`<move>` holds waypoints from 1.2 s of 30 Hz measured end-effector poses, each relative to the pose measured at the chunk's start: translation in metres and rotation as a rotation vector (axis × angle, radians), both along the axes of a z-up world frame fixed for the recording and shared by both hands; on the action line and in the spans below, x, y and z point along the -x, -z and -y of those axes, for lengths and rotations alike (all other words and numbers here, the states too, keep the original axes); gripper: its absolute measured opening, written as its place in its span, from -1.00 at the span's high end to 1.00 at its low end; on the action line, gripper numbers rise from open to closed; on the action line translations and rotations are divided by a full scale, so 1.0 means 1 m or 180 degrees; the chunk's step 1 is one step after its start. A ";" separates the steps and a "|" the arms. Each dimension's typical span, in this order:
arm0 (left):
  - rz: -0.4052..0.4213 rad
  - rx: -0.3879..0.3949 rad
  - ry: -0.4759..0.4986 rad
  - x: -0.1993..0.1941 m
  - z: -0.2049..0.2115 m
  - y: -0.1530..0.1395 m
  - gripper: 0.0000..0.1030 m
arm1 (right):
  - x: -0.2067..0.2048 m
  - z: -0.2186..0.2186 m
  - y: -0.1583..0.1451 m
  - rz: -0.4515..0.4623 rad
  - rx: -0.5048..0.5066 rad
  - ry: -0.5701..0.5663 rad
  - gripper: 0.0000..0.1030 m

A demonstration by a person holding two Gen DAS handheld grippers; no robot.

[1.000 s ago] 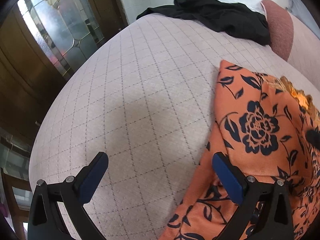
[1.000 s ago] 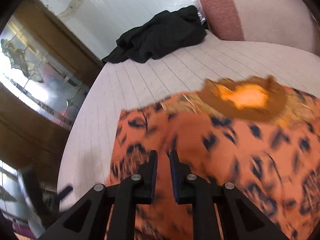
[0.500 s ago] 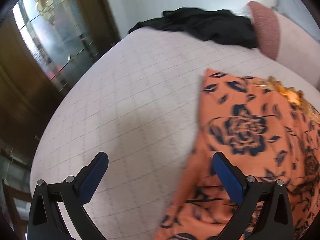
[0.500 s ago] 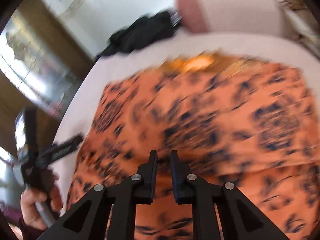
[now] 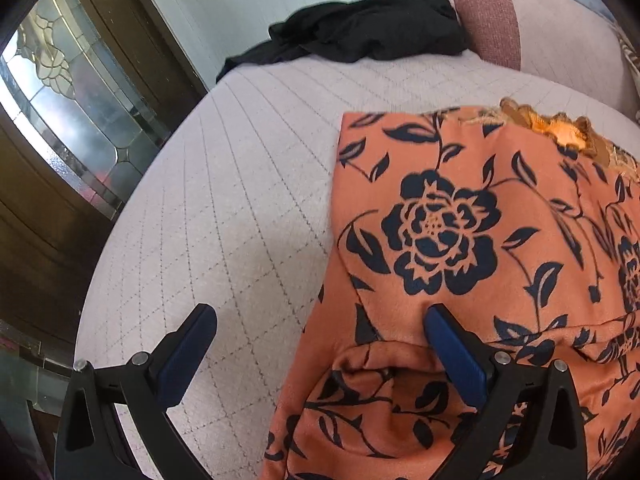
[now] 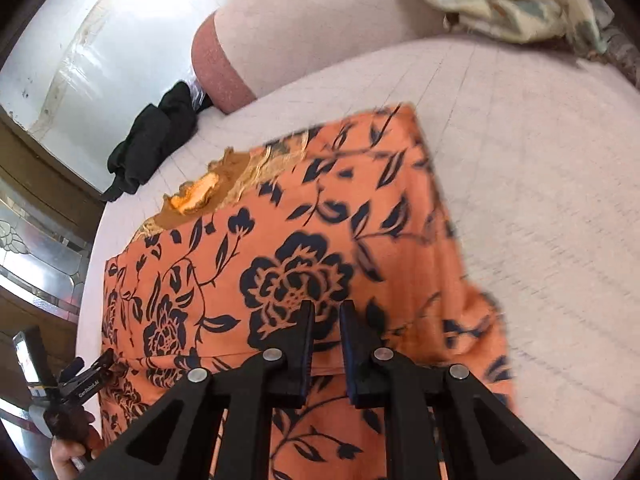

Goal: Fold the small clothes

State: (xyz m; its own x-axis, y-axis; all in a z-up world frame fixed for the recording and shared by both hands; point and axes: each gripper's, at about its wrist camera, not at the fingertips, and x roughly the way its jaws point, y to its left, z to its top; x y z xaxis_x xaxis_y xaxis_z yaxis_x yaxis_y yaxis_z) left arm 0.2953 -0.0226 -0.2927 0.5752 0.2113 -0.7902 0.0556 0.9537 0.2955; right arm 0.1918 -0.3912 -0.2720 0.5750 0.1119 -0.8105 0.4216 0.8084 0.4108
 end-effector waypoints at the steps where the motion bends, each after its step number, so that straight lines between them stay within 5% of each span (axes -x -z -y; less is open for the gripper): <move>1: 0.0050 0.0019 0.0023 0.005 0.008 -0.003 -1.00 | 0.005 0.003 -0.004 0.0017 0.0076 0.0007 0.70; 12: 0.0056 -0.0072 0.0355 0.026 0.053 0.007 -1.00 | 0.013 0.018 0.011 0.0037 -0.0021 -0.0034 0.70; 18: 0.0063 0.0183 0.0317 0.023 0.047 -0.002 -1.00 | -0.001 0.029 -0.009 0.0167 0.0263 0.0118 0.70; 24: -0.0009 0.0107 0.0383 0.017 0.051 0.010 -1.00 | -0.036 0.044 0.026 -0.0046 0.0322 0.0227 0.69; 36: 0.0149 0.0204 0.0538 0.029 0.056 -0.003 -1.00 | 0.016 0.030 -0.010 0.0111 0.0217 0.0132 0.69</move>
State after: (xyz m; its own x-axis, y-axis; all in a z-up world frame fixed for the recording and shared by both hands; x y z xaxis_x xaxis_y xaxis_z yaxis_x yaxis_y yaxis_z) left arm 0.2661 -0.0789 -0.2894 0.6347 0.0586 -0.7706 0.2042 0.9490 0.2404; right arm 0.1760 -0.4208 -0.2617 0.6061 0.0326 -0.7947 0.4417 0.8171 0.3704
